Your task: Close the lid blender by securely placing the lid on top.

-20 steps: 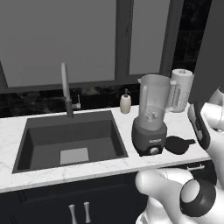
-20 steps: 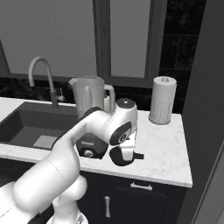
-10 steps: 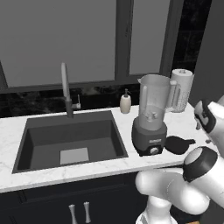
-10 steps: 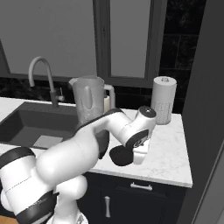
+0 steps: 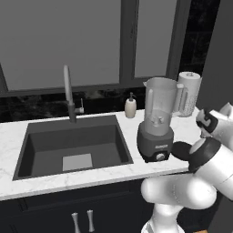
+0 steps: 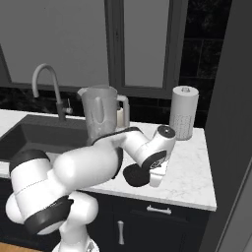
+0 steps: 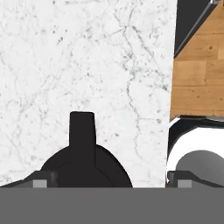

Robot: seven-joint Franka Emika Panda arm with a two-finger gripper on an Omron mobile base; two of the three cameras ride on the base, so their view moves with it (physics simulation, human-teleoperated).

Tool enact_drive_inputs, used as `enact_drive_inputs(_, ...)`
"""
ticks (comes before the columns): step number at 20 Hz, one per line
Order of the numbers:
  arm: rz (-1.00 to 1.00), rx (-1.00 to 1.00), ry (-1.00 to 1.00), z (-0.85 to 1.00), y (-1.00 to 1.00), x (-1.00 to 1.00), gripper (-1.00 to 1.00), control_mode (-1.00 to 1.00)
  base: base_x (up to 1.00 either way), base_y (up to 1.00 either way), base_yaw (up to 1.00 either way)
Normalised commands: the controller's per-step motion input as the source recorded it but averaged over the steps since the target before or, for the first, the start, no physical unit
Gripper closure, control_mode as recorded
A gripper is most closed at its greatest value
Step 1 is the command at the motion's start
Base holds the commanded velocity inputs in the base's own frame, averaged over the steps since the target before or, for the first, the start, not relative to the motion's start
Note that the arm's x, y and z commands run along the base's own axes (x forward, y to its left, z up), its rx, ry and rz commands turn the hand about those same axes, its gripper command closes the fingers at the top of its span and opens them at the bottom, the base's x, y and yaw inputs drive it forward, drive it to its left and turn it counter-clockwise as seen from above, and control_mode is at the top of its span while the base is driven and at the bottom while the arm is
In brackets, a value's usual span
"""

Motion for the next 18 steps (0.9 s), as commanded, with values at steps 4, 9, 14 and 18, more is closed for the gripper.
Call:
enact_drive_inputs(4, -0.02, 0.00, 0.03, -0.12, 0.00, 0.27, -1.00, -1.00, 0.00, 0.00, 0.00)
enact_drive_inputs(9, 0.00, 0.00, 0.06, -0.18, 0.00, 0.35, -1.00, -1.00, 0.00, 0.00, 0.00)
enact_drive_inputs(14, 0.00, 0.00, 0.00, -0.24, -0.01, 0.20, -1.00, -1.00, 0.00, 0.00, 0.00)
enact_drive_inputs(18, 0.00, 0.00, 0.00, -0.30, -0.01, 0.00, -1.00, -1.00, 0.00, 0.00, 0.00)
